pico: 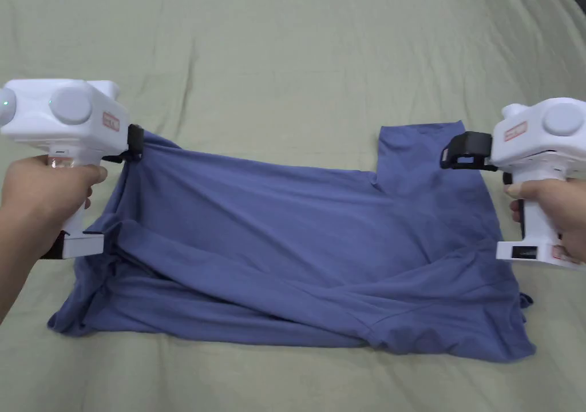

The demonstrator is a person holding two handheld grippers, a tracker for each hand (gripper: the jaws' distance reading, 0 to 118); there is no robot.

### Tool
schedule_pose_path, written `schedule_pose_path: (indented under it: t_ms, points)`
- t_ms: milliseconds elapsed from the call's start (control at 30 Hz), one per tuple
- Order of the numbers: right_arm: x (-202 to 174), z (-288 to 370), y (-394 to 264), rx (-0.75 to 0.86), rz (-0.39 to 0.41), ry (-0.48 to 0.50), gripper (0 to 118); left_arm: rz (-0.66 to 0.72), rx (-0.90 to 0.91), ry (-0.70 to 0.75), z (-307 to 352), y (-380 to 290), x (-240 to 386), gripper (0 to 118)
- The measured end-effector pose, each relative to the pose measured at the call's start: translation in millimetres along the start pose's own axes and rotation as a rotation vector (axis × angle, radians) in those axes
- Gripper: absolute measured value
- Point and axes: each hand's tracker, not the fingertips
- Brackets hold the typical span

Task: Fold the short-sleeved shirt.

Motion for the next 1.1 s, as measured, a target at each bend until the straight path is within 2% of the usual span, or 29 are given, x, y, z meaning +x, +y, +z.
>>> schedule_pose_path:
  t_ms: [33, 67, 100, 133, 167, 200, 233, 300, 333, 400, 467, 567, 600, 700, 767, 867, 1033, 1100]
  points:
    - [-1.9, -8.4, 0.0, -0.026, 0.013, -0.032, 107, -0.005, 0.01, 0.009, 0.1, -0.1, -1.3, 0]
    - [-4.3, -15.9, -0.4, -0.041, 0.026, -0.065, 85, 0.0, 0.007, 0.006, -1.5, 0.9, -4.4, 0]
    - [-22.7, -1.4, -9.1, -0.032, 0.053, -0.072, 58, 0.023, 0.0, 0.002, -4.5, 1.6, -7.9, 0]
    - [-27.9, -2.7, -10.8, -0.04, 0.075, -0.092, 58, 0.062, -0.008, -0.015, -8.0, 2.6, -12.5, 0]
    - [-37.9, -3.3, -14.0, -0.048, 0.134, -0.215, 56, 0.1, -0.01, -0.029, -11.2, 3.3, -17.1, 0]
    - [-41.7, -0.4, -16.3, -0.029, 0.205, -0.197, 51, 0.131, -0.013, -0.04, -14.4, 3.6, -20.6, 0]
    - [-43.0, 0.3, -13.9, -0.036, 0.234, -0.175, 42, 0.148, -0.019, -0.041, -17.3, 3.7, -22.3, 0]
    - [-48.7, 8.8, -13.2, -0.015, 0.283, -0.172, 3, 0.13, -0.024, -0.028, -19.1, 2.9, -19.2, 0]
    - [-51.1, 14.5, -14.2, 0.001, 0.287, -0.187, 3, 0.119, -0.025, -0.019, -19.8, 3.0, -17.4, 0]
    - [-49.5, 22.1, -8.0, 0.03, 0.279, -0.109, 3, 0.098, -0.016, -0.016, -15.6, 2.4, -13.0, 0]
    - [-47.7, 39.5, 1.8, 0.112, 0.231, -0.094, 3, 0.086, 0.002, -0.018, -11.4, 4.7, -13.3, 0]
    - [-45.8, 65.6, 20.9, 0.169, 0.172, -0.006, 3, 0.081, 0.055, -0.022, 2.7, 6.8, -12.6, 0]
    - [-47.0, 73.5, 25.7, 0.182, 0.18, -0.007, 3, 0.081, 0.06, -0.022, 5.7, 8.3, -13.7, 0]
    - [-52.6, 98.6, 29.8, 0.203, 0.274, -0.015, 3, 0.093, 0.081, -0.038, 18.7, 11.0, -24.7, 0]
    - [-52.7, 115.7, 20.6, 0.205, 0.299, -0.011, 3, 0.097, 0.106, -0.076, 32.1, 4.8, -34.1, 0]
    - [-46.7, 138.1, -5.7, 0.215, 0.353, 0.056, 3, 0.067, 0.122, -0.114, 57.2, -16.1, -41.5, 0]
    - [-34.0, 168.1, -83.8, 0.166, 0.392, 0.074, 3, 0.002, 0.131, -0.18, 101.7, -72.6, -54.5, 0]
    - [-25.1, 171.8, -112.7, 0.133, 0.379, 0.074, 3, -0.044, 0.128, -0.185, 110.5, -95.1, -63.9, 0]
